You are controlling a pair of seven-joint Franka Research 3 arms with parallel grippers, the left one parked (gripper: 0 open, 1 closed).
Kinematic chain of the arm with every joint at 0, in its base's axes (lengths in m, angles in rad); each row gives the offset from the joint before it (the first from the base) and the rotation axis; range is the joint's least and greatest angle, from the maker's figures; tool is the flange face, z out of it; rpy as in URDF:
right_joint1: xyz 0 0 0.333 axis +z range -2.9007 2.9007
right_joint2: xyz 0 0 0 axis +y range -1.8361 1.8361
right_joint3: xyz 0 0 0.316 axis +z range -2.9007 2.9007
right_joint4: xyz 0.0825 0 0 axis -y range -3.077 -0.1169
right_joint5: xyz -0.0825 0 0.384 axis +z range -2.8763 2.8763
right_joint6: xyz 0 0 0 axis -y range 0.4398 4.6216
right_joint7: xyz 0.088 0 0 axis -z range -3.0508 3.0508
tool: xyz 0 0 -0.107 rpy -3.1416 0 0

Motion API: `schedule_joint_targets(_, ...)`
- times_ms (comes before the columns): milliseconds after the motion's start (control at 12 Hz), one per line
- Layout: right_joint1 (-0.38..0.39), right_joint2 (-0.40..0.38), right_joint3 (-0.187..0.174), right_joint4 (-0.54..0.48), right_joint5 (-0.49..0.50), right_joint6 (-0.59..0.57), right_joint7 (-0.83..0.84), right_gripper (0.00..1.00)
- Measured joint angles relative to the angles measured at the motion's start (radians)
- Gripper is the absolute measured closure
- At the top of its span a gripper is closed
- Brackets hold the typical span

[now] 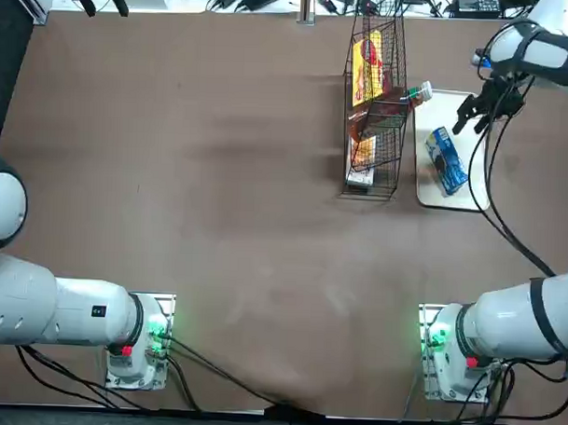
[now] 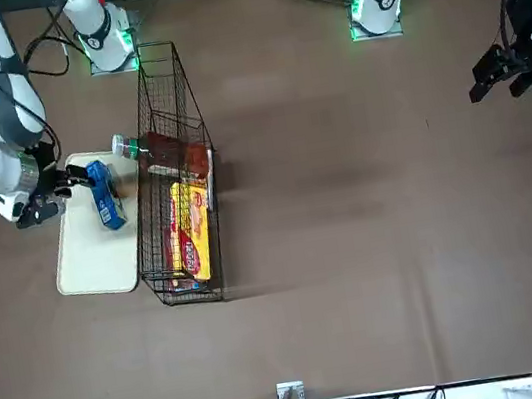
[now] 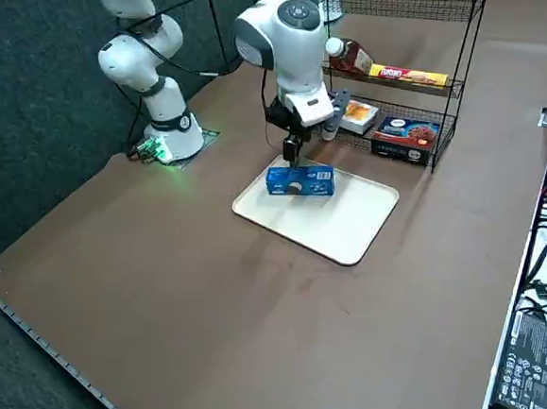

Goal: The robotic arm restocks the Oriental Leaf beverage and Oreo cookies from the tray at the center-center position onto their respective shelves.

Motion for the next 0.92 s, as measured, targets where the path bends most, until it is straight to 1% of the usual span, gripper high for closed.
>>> schedule_joint_targets(333,0.041,0.047,0.004,-0.037,-0.009,0.129,-0.005,0.00)
schedule_joint_targets(583,0.083,0.083,0.007,-0.049,-0.035,0.167,-0.005,0.00)
schedule_joint_targets(917,0.088,0.109,0.006,-0.049,-0.067,0.179,-0.005,0.00)
